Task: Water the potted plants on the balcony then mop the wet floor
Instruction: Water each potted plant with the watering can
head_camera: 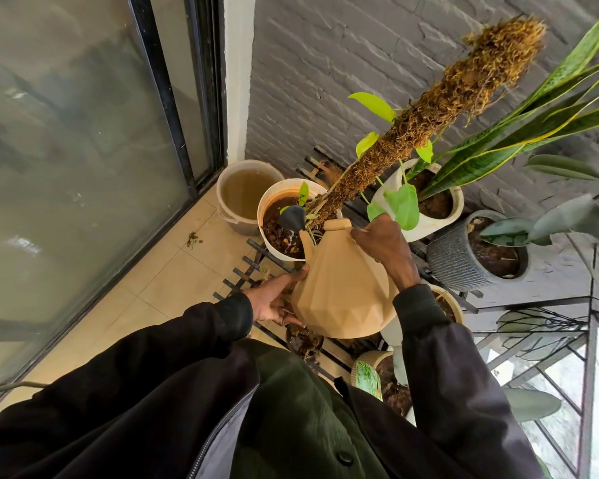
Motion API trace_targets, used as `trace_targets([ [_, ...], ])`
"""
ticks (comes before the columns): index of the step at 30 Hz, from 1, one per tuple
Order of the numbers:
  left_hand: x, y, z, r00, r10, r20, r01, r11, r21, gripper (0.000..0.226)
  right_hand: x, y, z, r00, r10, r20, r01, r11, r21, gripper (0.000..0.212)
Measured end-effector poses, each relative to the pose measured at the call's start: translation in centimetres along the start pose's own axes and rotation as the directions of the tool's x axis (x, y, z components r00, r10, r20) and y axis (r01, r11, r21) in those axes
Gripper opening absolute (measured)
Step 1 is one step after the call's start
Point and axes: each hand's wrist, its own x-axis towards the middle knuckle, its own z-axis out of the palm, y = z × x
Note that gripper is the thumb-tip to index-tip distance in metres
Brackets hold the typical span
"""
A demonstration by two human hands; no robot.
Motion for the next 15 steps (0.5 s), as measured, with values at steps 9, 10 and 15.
trace_targets([
  [9,-0.1,0.2,0.2,1.0,0.014,-0.02,-0.015,1.0,-0.021,0.067,-0.2,1.3,0.7,0.997,-0.038,-0.061,0.04,0.999,0.029,0.033],
  [10,-0.1,0.2,0.3,1.0,0.019,-0.022,-0.019,1.0,-0.021,0.068,-0.2,1.5,0.8,0.997,-0.037,-0.069,0.04,0.999,0.036,0.035],
  [15,0.2,0.1,0.0,0.998,0.036,-0.047,-0.037,0.999,-0.027,0.085,-0.5,2.7,1.6,0.993,-0.006,-0.118,0.015,0.997,0.081,0.043],
])
